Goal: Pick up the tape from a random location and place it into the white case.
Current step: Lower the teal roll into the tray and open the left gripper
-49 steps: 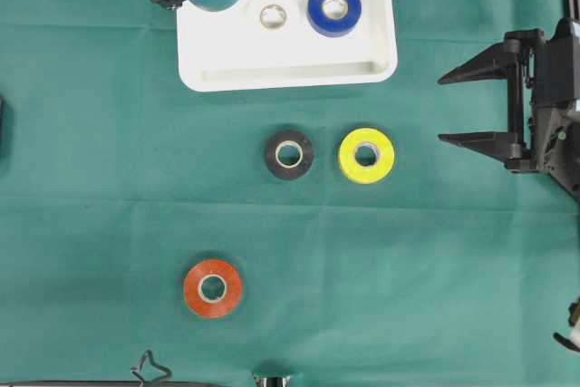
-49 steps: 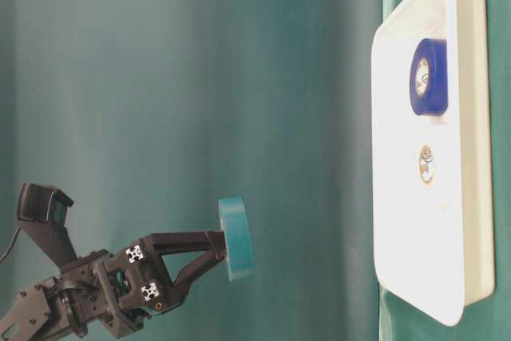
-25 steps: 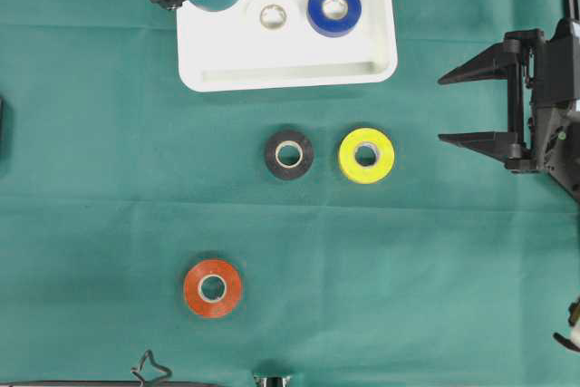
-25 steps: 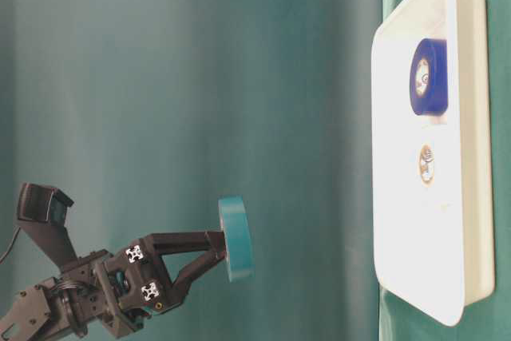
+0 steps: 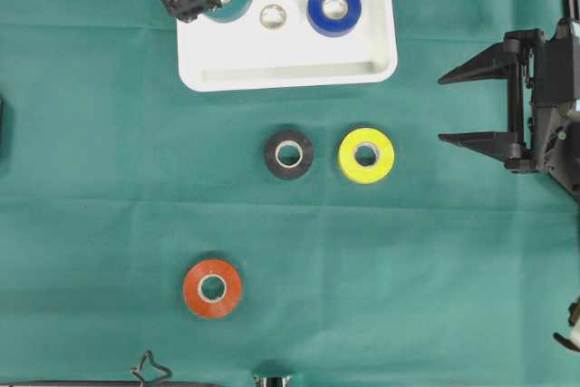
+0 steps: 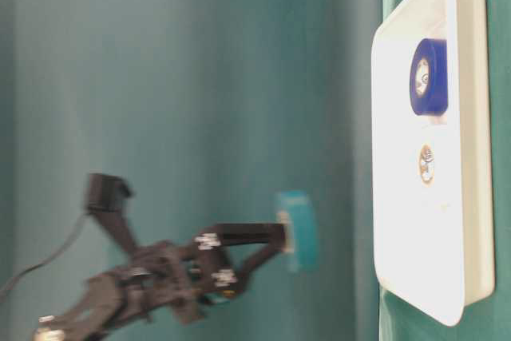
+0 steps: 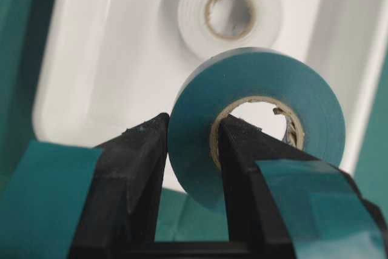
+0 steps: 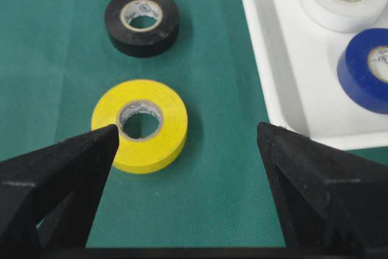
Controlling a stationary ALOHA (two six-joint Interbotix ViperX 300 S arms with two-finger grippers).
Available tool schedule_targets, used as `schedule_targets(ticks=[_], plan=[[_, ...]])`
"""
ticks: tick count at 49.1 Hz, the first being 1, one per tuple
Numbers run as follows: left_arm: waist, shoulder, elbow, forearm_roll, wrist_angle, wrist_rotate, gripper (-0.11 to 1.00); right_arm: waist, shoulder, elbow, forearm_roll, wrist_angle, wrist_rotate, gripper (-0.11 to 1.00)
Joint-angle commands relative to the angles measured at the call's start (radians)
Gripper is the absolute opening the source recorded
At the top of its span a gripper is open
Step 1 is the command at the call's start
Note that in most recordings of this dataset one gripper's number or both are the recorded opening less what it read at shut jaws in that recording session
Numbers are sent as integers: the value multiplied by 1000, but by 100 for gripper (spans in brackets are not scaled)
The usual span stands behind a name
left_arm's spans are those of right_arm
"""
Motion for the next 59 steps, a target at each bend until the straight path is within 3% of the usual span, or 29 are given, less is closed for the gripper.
schedule_targets(ticks=[1,22,42,52,59], plan=[[15,11,20,2,-51,0,20,0,3,-21,-2,-5,-2,89],[61,84,175,0,-279,-2,20,0,3,-20,-3,2,-2,89],[58,112,170,-2,-307,6,20,0,3,-21,-2,2,-2,89],[32,112,166,-8,-302,72,21,2,3,-20,-2,0,-2,89],[32,115,156,-9,-304,72,21,0,3,-21,-2,0,0,89]])
